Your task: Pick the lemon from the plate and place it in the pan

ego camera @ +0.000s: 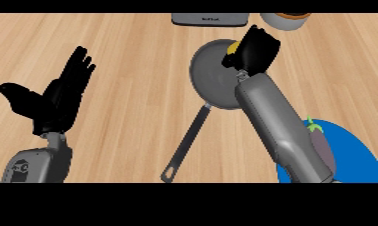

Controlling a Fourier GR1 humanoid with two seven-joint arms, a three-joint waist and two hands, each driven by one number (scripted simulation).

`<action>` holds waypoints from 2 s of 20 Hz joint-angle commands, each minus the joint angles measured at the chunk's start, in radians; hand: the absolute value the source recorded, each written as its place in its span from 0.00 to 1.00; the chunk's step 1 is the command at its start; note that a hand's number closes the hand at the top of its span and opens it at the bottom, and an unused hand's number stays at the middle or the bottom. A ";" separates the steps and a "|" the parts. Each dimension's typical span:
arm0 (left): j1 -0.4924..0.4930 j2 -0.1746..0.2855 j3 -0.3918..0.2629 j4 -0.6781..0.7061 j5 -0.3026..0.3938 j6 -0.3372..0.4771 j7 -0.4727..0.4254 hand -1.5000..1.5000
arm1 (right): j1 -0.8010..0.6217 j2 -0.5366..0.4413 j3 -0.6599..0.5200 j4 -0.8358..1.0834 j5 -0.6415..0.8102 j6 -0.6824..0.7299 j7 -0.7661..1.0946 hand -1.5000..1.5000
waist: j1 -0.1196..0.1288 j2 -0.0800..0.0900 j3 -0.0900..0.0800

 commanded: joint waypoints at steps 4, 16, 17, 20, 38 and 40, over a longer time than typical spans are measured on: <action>-0.013 -0.017 -0.016 0.019 -0.016 0.011 0.000 0.50 | 0.039 0.007 -0.141 0.126 -0.115 -0.219 0.136 0.00 | 0.007 0.008 0.002; -0.003 0.000 0.015 0.015 0.000 0.002 0.005 0.50 | 0.103 0.007 -0.163 0.127 -0.292 -0.594 -0.157 0.00 | -0.022 -0.006 0.001; 0.013 0.000 0.008 -0.040 0.006 0.006 0.044 0.50 | 0.074 0.007 -0.167 0.122 -0.300 -0.610 -0.144 0.00 | -0.011 -0.008 0.001; -0.001 0.019 0.036 -0.010 0.020 -0.005 0.041 0.50 | 0.207 0.007 -0.100 -0.016 -0.407 -0.716 -0.191 0.00 | -0.030 -0.014 0.001; 0.066 0.023 0.041 -0.076 0.011 -0.007 0.030 0.50 | 1.130 0.006 0.422 -1.025 -0.453 -0.826 -0.404 0.00 | -0.047 -0.015 -0.001; 0.032 0.043 0.072 -0.013 0.029 -0.028 0.019 0.50 | 1.200 0.007 0.472 -1.017 -0.392 -0.864 -0.396 0.00 | -0.044 -0.012 -0.001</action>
